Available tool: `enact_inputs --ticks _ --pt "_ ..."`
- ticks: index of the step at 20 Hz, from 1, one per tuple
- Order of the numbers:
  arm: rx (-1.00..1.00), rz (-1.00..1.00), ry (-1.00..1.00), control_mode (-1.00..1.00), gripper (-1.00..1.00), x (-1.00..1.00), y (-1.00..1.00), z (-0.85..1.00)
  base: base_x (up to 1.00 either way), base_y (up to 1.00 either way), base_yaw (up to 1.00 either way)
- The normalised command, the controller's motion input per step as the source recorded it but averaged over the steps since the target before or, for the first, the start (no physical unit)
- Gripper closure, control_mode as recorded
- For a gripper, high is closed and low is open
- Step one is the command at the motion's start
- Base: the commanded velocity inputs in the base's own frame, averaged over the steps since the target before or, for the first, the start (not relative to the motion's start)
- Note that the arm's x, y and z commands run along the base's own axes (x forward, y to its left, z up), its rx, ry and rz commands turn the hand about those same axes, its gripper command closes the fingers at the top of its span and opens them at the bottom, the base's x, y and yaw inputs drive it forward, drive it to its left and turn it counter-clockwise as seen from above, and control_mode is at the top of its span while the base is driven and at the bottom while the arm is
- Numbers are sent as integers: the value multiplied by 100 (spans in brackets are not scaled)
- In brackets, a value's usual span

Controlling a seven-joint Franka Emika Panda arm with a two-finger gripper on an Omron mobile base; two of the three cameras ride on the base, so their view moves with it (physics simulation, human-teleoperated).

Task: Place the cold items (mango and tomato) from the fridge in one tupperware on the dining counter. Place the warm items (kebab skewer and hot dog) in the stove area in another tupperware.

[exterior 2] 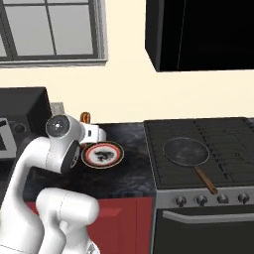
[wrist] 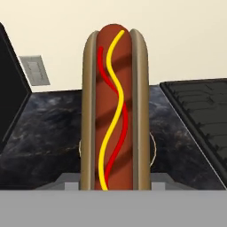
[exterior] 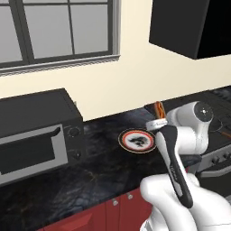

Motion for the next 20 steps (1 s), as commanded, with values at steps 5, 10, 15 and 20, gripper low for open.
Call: enact_inputs --ticks 5,10,15,20 --pt "0 0 1 100 100 -11 0 17 -69 -5 0" --pt "0 0 0 100 100 0 0 0 -100 9 0" --pt "0 0 0 100 100 0 0 0 -100 71 12" --pt "0 0 0 100 100 0 0 0 -100 96 23"
